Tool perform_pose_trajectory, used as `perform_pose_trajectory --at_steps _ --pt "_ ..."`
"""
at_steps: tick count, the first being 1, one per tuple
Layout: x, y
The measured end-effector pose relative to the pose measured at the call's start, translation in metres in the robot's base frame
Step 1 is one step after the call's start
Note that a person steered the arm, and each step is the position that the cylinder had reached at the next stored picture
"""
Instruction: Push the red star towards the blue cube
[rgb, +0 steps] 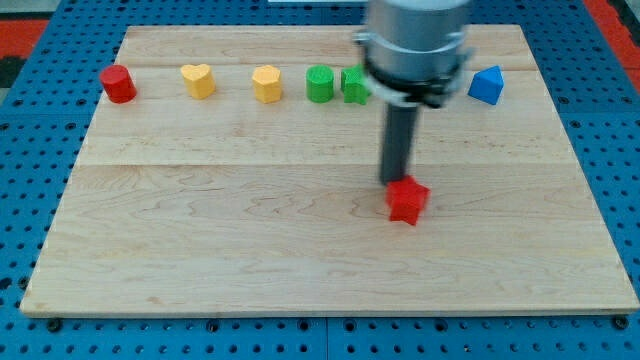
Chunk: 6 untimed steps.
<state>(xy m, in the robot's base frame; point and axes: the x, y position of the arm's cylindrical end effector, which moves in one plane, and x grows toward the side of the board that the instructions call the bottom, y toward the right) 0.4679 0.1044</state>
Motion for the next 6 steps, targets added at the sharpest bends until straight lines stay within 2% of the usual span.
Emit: perform_pose_trajectory --at_steps 1,2,3,5,6 --pt "0.002 -0.033" --pt "0.041 -0.062" --pt "0.068 -0.006" --pt "-0.046 0.043" --pt "-0.029 0.047"
